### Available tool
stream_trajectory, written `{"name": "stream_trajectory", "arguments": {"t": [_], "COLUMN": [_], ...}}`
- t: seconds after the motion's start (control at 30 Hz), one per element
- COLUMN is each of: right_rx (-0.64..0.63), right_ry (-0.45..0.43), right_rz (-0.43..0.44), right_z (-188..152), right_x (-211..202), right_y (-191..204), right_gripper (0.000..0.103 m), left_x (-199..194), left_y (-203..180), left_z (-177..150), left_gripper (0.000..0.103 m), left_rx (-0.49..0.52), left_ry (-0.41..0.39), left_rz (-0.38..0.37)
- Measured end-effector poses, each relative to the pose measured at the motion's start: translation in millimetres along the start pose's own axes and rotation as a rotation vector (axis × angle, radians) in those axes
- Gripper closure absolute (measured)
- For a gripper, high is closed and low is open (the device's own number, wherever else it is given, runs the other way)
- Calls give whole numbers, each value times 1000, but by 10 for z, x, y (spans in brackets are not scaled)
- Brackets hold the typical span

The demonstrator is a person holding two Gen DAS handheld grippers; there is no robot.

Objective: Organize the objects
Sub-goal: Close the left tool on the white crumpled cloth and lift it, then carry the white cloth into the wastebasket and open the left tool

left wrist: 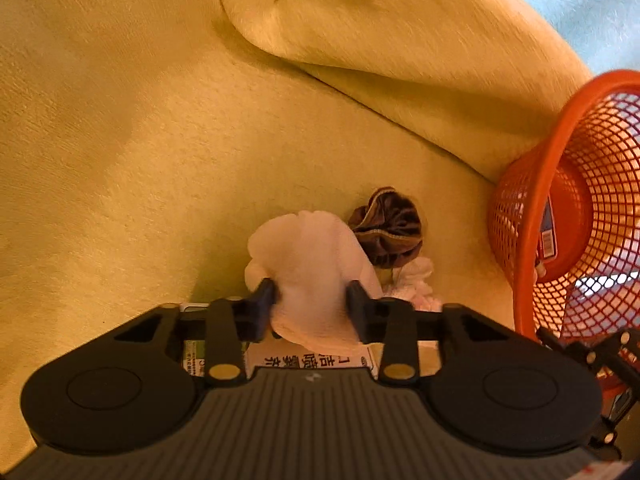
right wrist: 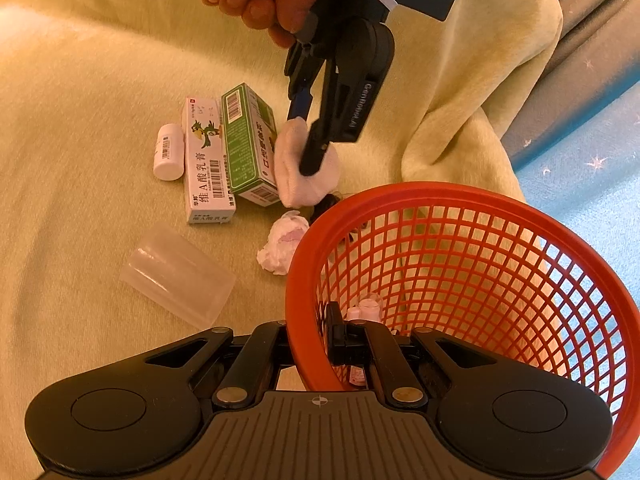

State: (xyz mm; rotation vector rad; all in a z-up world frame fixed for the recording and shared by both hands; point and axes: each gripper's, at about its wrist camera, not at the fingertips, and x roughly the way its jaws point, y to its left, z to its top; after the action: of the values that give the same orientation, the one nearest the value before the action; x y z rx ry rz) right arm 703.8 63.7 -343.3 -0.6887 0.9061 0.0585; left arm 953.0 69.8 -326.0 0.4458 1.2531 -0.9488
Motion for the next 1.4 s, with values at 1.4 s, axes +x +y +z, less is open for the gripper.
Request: {"name": "stream_trajectory", "arguments": {"t": [1.4], "right_rx": [7], "right_ry": [6], "right_rz": [3], "right_z": [11], "right_x": [4], "right_y": [-27], "right_gripper": [102], "left_x": [-1241], "left_y": [-1342], "left_z": [177], "left_gripper": [81], "left_rx": [273], "left_ry": [-144], "left_rz": [-308]}}
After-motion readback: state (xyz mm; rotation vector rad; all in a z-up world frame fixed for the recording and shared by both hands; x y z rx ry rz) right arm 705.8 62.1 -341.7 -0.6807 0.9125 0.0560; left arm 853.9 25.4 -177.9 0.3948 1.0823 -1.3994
